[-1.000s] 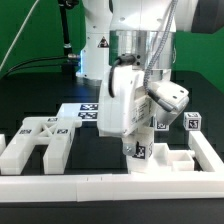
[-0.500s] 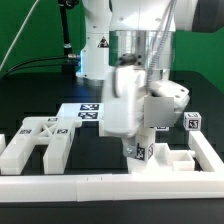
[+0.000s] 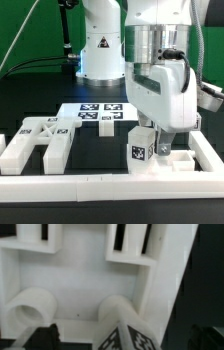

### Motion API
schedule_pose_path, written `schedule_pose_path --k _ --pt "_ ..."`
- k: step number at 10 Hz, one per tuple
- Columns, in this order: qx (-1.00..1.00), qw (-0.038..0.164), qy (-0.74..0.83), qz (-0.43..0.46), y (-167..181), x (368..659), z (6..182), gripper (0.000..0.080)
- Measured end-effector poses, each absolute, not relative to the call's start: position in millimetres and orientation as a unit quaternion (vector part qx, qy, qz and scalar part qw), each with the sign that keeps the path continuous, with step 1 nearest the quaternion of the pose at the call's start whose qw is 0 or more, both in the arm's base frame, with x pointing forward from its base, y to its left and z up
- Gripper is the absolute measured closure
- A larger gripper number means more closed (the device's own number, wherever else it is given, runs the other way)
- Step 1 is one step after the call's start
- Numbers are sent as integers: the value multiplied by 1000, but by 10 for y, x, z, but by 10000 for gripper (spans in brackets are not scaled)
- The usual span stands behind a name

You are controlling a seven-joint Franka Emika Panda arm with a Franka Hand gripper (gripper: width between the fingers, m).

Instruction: Assemble chair

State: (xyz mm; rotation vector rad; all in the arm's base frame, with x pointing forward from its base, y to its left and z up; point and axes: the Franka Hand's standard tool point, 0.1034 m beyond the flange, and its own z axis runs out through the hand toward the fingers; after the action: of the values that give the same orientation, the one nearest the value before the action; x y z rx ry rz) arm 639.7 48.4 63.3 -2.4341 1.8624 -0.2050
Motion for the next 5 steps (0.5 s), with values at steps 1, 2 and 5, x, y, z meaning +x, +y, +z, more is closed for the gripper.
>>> schedule_pose_path --k 1,2,5 --pt "-809 33 583 -68 483 6396 632 151" --pt "-849 23 523 -71 463 6402 634 151" --pt "-905 10 418 -75 400 6439 648 151"
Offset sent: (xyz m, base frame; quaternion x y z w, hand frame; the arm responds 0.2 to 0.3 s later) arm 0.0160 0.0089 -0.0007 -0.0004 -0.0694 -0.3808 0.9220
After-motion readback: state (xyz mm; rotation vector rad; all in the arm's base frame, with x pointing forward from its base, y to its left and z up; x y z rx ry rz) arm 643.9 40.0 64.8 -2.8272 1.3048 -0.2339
